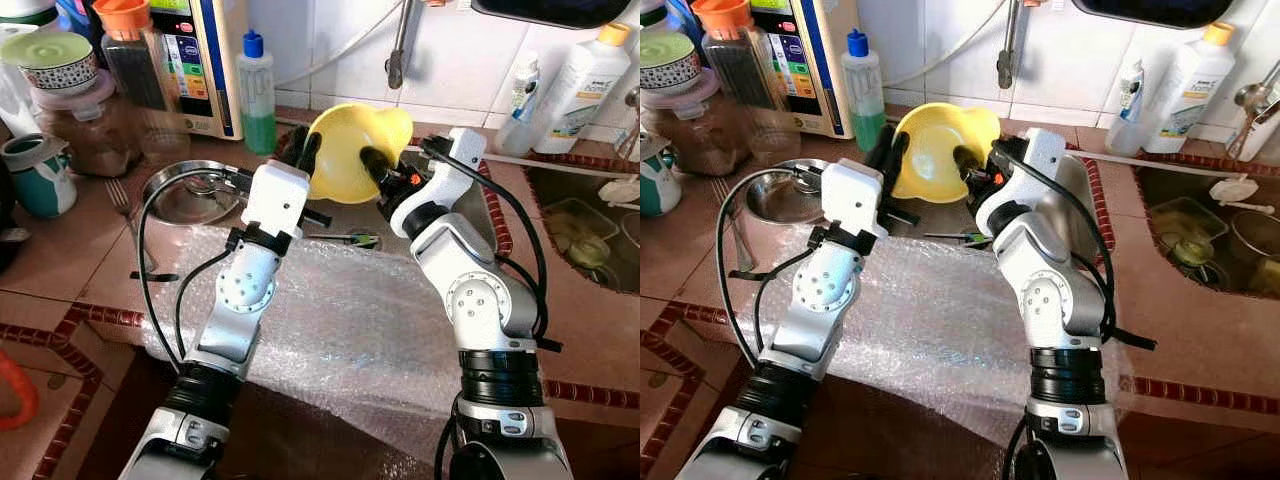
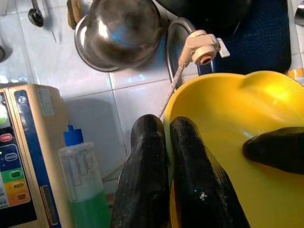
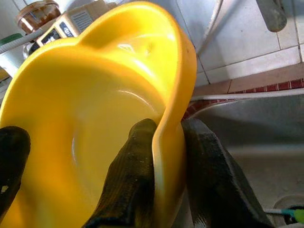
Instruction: Kitchen organization
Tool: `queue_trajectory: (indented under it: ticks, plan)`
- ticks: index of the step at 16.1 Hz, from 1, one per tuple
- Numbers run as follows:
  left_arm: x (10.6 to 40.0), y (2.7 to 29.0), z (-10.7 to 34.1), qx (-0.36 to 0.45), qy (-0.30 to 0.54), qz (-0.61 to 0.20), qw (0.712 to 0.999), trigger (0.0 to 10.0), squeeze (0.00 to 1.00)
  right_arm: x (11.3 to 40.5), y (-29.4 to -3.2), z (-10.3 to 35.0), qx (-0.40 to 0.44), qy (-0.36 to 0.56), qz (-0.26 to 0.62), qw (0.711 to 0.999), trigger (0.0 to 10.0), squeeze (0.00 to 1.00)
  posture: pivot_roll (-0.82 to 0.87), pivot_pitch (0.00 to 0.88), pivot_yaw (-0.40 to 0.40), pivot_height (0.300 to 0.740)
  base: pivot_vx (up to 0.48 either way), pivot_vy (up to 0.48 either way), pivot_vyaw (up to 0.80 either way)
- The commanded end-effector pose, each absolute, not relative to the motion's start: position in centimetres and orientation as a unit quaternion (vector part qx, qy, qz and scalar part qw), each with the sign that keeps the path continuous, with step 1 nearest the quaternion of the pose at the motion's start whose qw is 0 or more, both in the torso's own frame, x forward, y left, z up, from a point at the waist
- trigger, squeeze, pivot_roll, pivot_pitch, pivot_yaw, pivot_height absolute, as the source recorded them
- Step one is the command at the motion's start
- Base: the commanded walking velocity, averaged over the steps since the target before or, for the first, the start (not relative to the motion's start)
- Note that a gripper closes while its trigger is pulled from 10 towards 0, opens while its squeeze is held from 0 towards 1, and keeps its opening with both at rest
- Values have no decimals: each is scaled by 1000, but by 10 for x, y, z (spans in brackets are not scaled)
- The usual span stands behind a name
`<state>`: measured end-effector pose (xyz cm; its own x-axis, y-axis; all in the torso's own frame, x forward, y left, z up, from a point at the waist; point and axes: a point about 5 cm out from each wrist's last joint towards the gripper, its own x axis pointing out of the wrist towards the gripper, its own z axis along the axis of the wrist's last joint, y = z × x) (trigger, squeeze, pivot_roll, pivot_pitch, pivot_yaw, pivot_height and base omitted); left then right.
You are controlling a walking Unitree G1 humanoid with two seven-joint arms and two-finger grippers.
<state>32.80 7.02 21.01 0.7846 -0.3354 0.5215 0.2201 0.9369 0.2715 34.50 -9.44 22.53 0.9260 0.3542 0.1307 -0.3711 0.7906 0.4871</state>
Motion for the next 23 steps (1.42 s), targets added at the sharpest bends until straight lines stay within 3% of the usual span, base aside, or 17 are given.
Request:
queue_trajectory:
  ticks: [1, 5, 6, 10, 11, 12, 17, 18, 19, 23]
  plan:
    - [326, 72, 217, 100, -309, -143, 935, 0, 0, 348, -104, 219, 262, 0, 164, 951, 0, 0, -2, 84, -29, 740, 0, 0, 0]
    - [327, 70, 211, 102, -288, -150, 940, 431, 0, 350, -105, 219, 263, 1, 155, 952, 0, 0, 2, 85, -30, 740, 0, 0, 0]
    - [328, 70, 208, 101, -280, -155, 942, 1647, 0, 350, -105, 218, 263, 1, 153, 953, 0, 0, 2, 85, -30, 740, 0, 0, 0]
    - [327, 57, 193, 83, -226, -200, 950, 8471, 0, 354, -111, 213, 253, 9, 124, 959, 0, 0, 5, 85, -31, 740, 0, 0, 0]
    - [327, 55, 191, 84, -222, -206, 949, 8627, 0, 355, -111, 212, 251, 10, 122, 960, 0, 0, 6, 86, -31, 740, 0, 0, 0]
    - [327, 52, 189, 74, -210, -216, 951, 10000, 0, 357, -112, 210, 244, 12, 112, 963, 0, 0, 7, 88, -29, 740, 0, 0, 0]
    - [328, 45, 167, 49, -117, -255, 959, 10000, 0, 374, -119, 195, 183, 18, 67, 981, 0, 0, 16, 92, -28, 740, 0, 0, 0]
    - [329, 44, 164, 45, -106, -260, 959, 10000, 702, 377, -121, 190, 163, 20, 64, 984, 0, 0, 16, 92, -28, 740, 0, 0, 0]
    - [329, 44, 162, 36, -91, -265, 959, 10000, 1000, 380, -123, 184, 149, 26, 61, 987, 0, 0, 24, 96, -27, 740, 0, 0, 0]
    - [327, 41, 160, 5, -40, -304, 952, 10000, 1000, 394, -142, 168, 92, 37, 32, 995, 0, 0, 49, 101, -27, 740, 0, 0, 0]
